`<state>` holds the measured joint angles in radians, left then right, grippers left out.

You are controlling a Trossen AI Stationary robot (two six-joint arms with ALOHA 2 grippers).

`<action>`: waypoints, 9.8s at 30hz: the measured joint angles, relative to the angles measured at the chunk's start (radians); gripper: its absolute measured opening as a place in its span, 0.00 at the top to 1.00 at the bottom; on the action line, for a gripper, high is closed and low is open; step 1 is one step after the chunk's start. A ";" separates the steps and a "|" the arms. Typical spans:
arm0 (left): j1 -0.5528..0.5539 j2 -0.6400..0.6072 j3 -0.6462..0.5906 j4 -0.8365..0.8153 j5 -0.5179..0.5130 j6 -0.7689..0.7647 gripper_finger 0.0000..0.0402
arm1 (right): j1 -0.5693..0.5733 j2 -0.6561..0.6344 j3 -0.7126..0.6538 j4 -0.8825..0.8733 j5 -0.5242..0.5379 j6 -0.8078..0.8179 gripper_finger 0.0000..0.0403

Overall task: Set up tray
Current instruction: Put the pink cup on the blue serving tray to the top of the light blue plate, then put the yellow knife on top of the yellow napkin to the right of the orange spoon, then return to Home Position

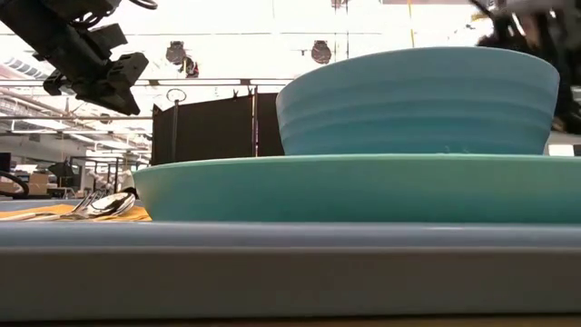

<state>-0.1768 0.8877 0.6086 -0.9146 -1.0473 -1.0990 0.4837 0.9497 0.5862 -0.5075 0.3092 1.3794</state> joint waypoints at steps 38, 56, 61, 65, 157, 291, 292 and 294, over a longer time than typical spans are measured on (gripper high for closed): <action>0.000 0.000 0.000 0.003 0.031 -0.023 0.79 | -0.433 0.879 0.878 -0.814 -0.472 -1.078 1.00; 0.000 0.000 0.000 0.003 0.027 -0.032 0.79 | -0.432 0.882 0.890 -0.707 -0.550 -1.048 0.71; 0.000 0.000 0.000 0.003 0.027 -0.032 0.79 | -0.433 0.882 0.899 -0.689 -0.551 -1.031 0.60; 0.000 0.000 0.000 0.003 0.027 -0.032 0.79 | -0.432 0.882 0.947 -0.687 -0.549 -1.020 0.56; 0.975 0.613 0.058 0.190 0.935 0.524 0.63 | -0.489 -0.195 0.049 0.543 -0.006 -1.396 0.58; -0.197 -0.290 -0.468 1.223 0.471 0.784 0.23 | -0.488 -0.948 0.056 0.051 -0.237 -1.368 0.61; -0.169 -0.326 -0.492 1.230 0.508 0.803 0.23 | -0.488 -0.948 0.056 0.049 -0.240 -1.360 0.61; -0.119 -0.395 -0.528 1.232 0.567 0.826 0.23 | -0.488 -0.948 0.056 0.043 -0.264 -1.343 0.61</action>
<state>-0.2953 0.4924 0.0808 0.3174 -0.4808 -0.2730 -0.0048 0.0017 0.6422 -0.4645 0.0453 0.0361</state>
